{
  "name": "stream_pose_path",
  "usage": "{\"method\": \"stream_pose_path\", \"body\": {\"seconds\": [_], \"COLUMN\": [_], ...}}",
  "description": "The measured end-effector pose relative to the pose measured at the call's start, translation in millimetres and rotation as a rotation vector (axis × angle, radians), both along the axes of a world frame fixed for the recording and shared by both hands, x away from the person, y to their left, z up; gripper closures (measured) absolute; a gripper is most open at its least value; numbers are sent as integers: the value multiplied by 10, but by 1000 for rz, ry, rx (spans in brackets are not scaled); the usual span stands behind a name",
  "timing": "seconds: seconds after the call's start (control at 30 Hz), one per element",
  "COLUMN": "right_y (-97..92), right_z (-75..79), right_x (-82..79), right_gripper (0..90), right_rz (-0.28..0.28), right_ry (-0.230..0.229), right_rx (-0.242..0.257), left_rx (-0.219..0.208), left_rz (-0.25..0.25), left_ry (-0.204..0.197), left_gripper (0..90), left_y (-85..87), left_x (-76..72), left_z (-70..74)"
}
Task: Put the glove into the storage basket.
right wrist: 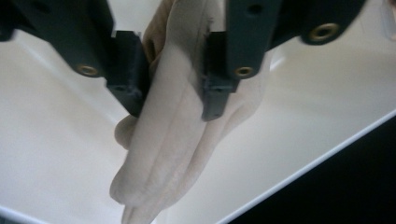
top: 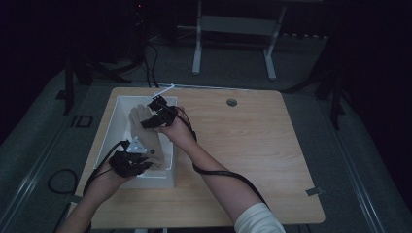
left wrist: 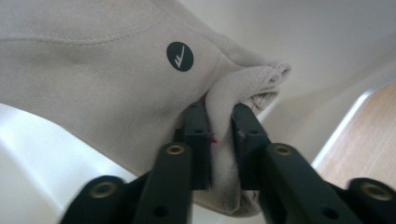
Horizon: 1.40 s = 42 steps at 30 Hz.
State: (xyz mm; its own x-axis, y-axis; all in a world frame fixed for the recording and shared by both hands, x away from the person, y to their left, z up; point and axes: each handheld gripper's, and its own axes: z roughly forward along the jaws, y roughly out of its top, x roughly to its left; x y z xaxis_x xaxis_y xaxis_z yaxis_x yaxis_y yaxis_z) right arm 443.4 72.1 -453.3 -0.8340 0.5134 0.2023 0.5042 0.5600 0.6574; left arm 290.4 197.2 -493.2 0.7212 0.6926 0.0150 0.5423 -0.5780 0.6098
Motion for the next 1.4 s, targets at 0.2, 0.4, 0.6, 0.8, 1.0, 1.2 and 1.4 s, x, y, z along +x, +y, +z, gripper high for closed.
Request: {"method": "stream_pose_path", "body": {"seconds": [0.2,0.4,0.6,0.8,1.0,1.2,1.4], "right_y": [-71,-140,-317,-564,-838,-1104,-1353], "right_z": [68,121,213,333,416,479,497], "right_x": [19,-20,-79,-153,-229,-319,-365], "right_gripper": [385,318,187,174,174,174,181], "right_rz": [-30,-14,31,51,45,38,41], "right_ry": [-51,-60,-46,-69,-82,-120,-133], "right_rx": [-6,14,74,90,106,100,107], "left_rx": [-26,-101,-190,-297,-350,-369,-340], "left_rz": [58,152,207,191,132,72,-10], "left_ry": [20,-37,-136,-175,-181,-185,-222], "left_gripper": [562,420,141,26,26,26,25], "left_y": [10,62,54,-53,-248,-476,-737], "left_x": [72,53,5,-55,-78,-108,-160], "left_z": [-79,43,196,323,486,612,694]}}
